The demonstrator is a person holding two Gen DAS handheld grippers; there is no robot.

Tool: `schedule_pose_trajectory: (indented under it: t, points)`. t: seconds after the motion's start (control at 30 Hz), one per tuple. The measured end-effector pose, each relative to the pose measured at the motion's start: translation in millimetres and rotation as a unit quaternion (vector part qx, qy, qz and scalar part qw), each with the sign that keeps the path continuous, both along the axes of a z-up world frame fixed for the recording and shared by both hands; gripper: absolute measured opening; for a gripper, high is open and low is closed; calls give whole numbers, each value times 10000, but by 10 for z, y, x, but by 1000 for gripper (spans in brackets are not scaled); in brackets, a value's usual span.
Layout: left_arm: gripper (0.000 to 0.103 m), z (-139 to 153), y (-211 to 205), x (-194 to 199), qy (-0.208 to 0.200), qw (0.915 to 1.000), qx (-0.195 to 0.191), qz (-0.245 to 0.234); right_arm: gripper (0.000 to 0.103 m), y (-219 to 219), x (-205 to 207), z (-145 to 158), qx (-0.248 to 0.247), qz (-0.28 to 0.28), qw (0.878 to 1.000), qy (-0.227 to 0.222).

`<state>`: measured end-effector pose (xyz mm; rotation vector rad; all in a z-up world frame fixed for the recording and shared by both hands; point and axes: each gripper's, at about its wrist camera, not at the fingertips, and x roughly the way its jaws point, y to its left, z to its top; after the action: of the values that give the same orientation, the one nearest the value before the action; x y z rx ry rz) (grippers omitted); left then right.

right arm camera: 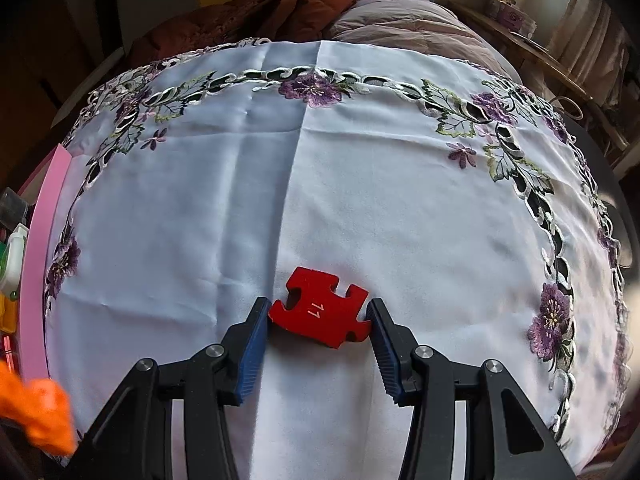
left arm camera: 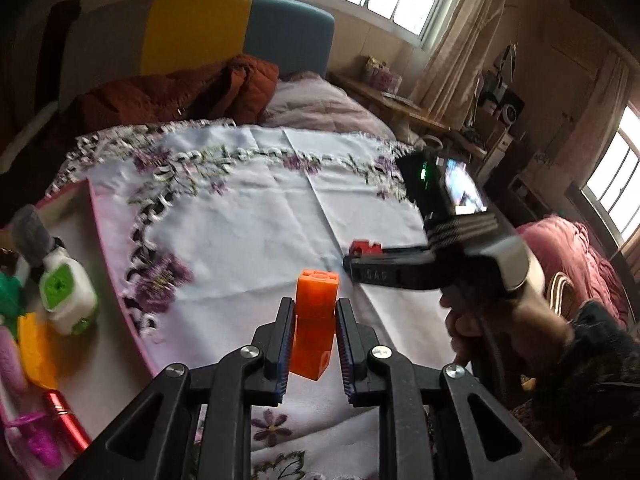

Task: Organize rigid objects
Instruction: 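Carry the orange cubes into the tray and open the left gripper while the right holds the puzzle piece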

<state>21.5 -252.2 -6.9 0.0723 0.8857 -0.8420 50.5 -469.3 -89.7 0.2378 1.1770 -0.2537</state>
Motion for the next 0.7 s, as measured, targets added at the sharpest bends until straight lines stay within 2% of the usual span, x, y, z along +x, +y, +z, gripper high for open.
schedule_pose_trajectory:
  t: [0.2, 0.33, 0.4, 0.53, 0.63, 0.7]
  points:
    - [19, 280, 501, 67, -209, 9979, -201, 576, 50, 9, 0, 1, -34, 10, 10000, 3]
    - [19, 311, 1081, 203, -130, 9919, -277, 1230, 50, 16, 3, 7, -66, 35, 10000, 10]
    - [19, 254, 1298, 279, -18, 9885, -287, 1482, 50, 21, 5, 6, -82, 46, 10000, 14]
    - [19, 1, 1659, 475, 469, 9795, -324, 1933, 50, 27, 7, 5, -91, 56, 9999, 15]
    - [19, -139, 1744, 539, 835, 9745, -489, 2025, 50, 29, 4, 3, -99, 70, 9999, 15]
    - [19, -167, 1700, 549, 913, 9750, -563, 1947, 50, 30, 3, 4, -102, 74, 9999, 14]
